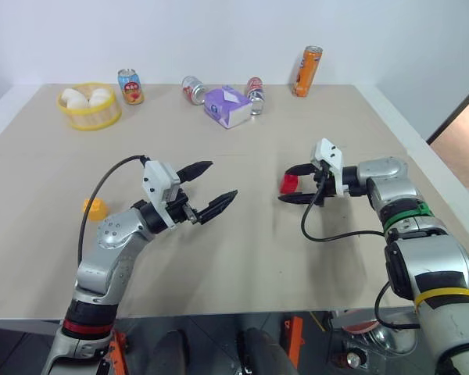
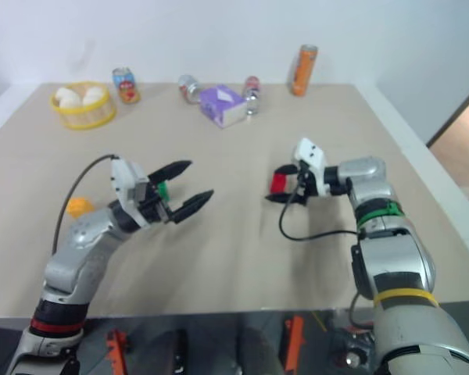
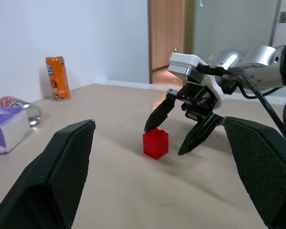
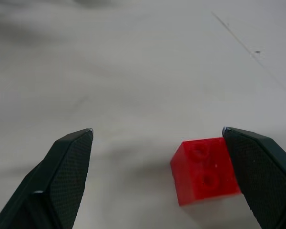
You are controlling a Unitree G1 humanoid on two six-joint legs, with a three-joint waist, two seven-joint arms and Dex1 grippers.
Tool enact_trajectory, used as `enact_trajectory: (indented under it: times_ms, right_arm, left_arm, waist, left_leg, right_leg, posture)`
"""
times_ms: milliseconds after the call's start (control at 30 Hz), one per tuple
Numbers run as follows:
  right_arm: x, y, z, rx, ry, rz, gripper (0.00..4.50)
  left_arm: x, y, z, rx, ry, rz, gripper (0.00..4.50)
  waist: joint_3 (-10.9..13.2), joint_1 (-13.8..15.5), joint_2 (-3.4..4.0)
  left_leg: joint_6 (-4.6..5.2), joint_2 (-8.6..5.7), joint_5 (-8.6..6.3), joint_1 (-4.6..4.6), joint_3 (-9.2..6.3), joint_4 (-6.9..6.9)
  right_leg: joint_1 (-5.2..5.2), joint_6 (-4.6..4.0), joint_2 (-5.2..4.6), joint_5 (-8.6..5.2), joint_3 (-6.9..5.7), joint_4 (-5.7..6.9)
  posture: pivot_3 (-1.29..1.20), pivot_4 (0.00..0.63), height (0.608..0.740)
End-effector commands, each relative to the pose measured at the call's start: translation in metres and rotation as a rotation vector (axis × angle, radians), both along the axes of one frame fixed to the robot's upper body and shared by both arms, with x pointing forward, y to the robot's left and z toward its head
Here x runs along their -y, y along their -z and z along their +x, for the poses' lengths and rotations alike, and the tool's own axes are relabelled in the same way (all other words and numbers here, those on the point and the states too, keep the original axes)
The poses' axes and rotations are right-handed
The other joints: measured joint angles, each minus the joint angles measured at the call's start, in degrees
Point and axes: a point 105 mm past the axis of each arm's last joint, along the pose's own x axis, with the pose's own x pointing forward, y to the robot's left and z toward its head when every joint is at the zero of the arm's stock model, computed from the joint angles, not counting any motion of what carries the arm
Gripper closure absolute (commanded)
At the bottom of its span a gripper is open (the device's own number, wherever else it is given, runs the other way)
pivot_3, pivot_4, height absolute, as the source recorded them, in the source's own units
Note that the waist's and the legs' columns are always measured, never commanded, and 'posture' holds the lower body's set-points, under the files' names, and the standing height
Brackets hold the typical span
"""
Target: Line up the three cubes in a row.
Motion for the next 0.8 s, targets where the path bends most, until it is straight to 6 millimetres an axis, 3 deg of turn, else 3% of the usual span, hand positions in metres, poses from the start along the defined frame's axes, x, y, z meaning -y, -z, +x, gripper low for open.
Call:
enact_trajectory:
  times_ms: [33, 400, 800]
  right_arm:
    - [-0.001, -0.012, 0.006, 0.042, 0.031, 0.024, 0.00]
    - [-0.002, -0.021, 0.010, 0.059, 0.046, 0.052, 0.00]
    - [0.003, 0.002, 0.018, 0.041, 0.144, -0.081, 0.00]
  left_arm:
    - [0.006, -0.012, -0.003, 0.054, 0.007, -0.022, 0.08]
    - [0.006, -0.014, -0.005, 0.055, 0.003, -0.033, 0.08]
    - [0.008, -0.017, -0.003, 0.068, 0.013, -0.034, 0.08]
  waist:
    - [0.00, -0.01, 0.00]
    - [0.00, -0.01, 0.01]
    - [0.00, -0.03, 0.01]
  left_leg:
    - [0.00, 0.00, 0.00, 0.01, 0.00, 0.00]
    - [0.00, 0.00, 0.00, 0.05, -0.01, 0.01]
    - [0.00, 0.00, 0.01, 0.05, 0.00, 0.01]
  right_leg:
    - [0.02, 0.00, 0.00, 0.00, 0.00, 0.00]
    - [0.06, 0.01, 0.00, 0.00, 0.00, 0.01]
    - [0.06, 0.02, 0.00, 0.00, 0.01, 0.01]
  posture:
    - [0.00, 0.150, 0.740]
    - [0.00, 0.150, 0.740]
    - [0.00, 0.150, 0.740]
